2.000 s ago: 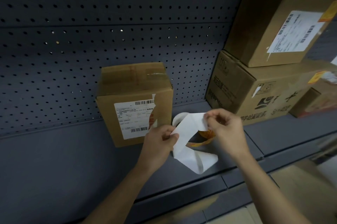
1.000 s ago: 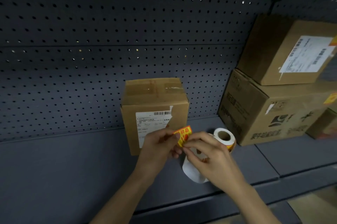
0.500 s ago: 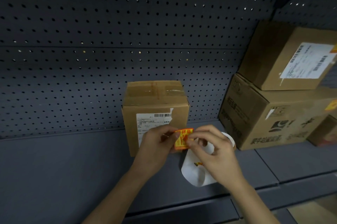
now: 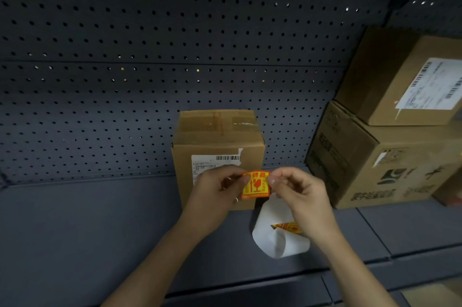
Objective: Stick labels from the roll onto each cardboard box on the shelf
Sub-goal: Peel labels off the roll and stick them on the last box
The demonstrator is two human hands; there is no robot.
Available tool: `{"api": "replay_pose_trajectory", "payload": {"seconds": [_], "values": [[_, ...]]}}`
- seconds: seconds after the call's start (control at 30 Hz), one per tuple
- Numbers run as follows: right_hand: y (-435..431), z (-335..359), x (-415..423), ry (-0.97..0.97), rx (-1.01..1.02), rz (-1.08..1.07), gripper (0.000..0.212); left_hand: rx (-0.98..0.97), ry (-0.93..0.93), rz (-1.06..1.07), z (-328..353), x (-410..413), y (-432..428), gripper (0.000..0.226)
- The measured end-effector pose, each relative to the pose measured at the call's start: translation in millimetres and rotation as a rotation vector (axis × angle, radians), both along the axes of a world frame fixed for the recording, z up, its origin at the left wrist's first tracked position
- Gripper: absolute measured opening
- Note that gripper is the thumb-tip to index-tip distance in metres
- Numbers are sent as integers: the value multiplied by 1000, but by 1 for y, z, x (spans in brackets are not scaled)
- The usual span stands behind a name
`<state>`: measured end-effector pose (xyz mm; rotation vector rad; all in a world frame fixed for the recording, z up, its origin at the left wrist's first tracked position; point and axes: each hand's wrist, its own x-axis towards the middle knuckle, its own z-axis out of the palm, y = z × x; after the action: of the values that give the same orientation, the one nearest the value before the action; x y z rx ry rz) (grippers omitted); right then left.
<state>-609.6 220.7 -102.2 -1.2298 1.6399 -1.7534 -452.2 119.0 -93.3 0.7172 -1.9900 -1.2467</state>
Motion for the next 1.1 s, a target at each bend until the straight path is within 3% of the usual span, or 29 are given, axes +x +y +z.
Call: {"api": "replay_pose_trajectory", "payload": {"seconds": [0.3,0.47,0.57,0.73,0.9,1.1], "values": [[-5,5,-2,201,31,15,13,-261,-49,48,8,8,-1,19],[-9,7,-10,138,-35,-18,12,-301,-38,172,7,13,-2,28],[-13,6,-15,137,-12,7,10,-576,-15,269,7,15,-10,21],[-27,3,-12,135,17,36,9,-942,-159,340,7,9,-29,45],[-38,3,-10,121,1,34,8,-951,-306,315,7,-3,-42,54],[-44,3,-9,112,1,2,10,-944,-269,371,4,-9,-48,48]]}}
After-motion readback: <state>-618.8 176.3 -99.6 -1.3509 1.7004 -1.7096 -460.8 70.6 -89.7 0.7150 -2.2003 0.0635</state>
